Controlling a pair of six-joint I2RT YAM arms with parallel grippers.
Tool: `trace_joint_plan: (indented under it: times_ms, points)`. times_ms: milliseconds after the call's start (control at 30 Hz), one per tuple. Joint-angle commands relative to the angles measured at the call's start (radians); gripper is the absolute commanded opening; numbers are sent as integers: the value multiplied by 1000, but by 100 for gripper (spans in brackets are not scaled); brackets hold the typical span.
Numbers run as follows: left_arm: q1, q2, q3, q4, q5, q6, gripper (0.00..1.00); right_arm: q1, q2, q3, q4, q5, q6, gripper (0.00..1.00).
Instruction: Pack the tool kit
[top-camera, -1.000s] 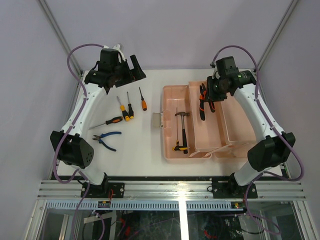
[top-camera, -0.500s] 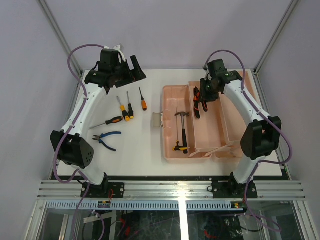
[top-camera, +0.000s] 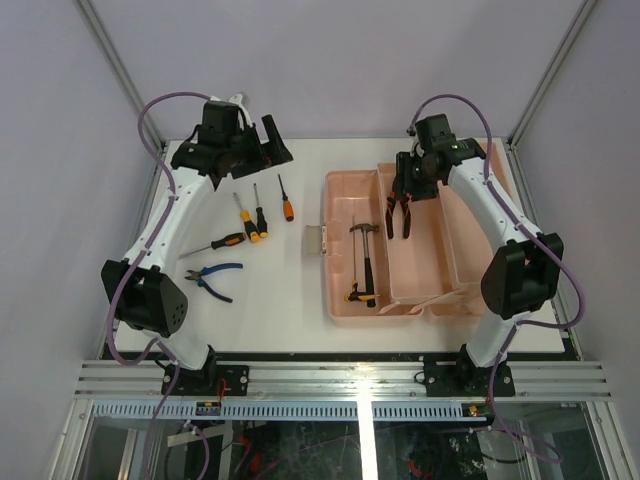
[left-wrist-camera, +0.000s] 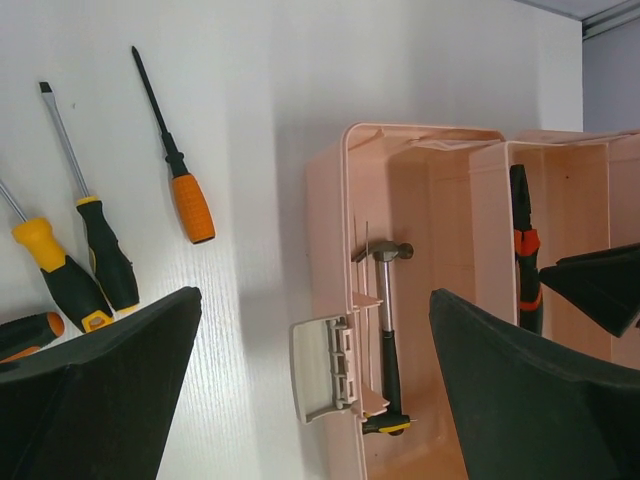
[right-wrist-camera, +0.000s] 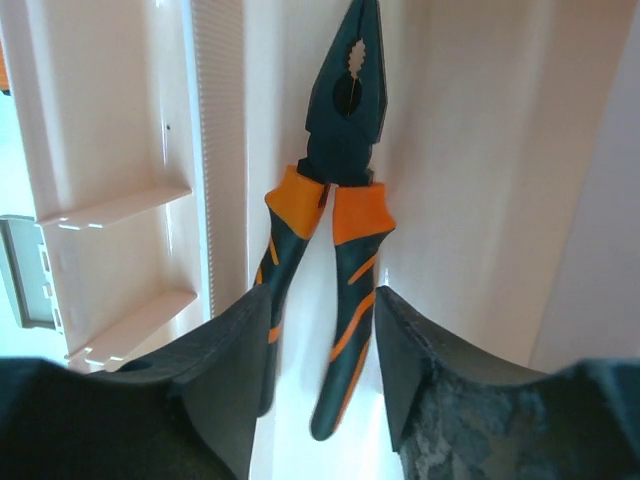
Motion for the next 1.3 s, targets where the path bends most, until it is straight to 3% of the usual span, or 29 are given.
trace_joint_plan:
  times_ms: [0,200,367,600,833,1267]
  points:
    - [-1,-26,-17,8,-10,34,95,7,-25,63,-10,38,-21,55]
    - [22,-57,-56,-20,-68,46,95,7,-74,101,-22,47,-24,56]
    - [116,-142,-225,-72,-148,-126,95,8,-154,160,-34,64,-44,60]
    - [201,-241,-460,-221,-212,-347,93,7,-267,182,11,62,-130,78]
    - [241,-221,-542,-331,-285,-443,92,8,-269,237,-33,56,-129,79]
    - [288,-215,-777,-294,-278,-513,85,9,-288,175,-21,67,-104,79]
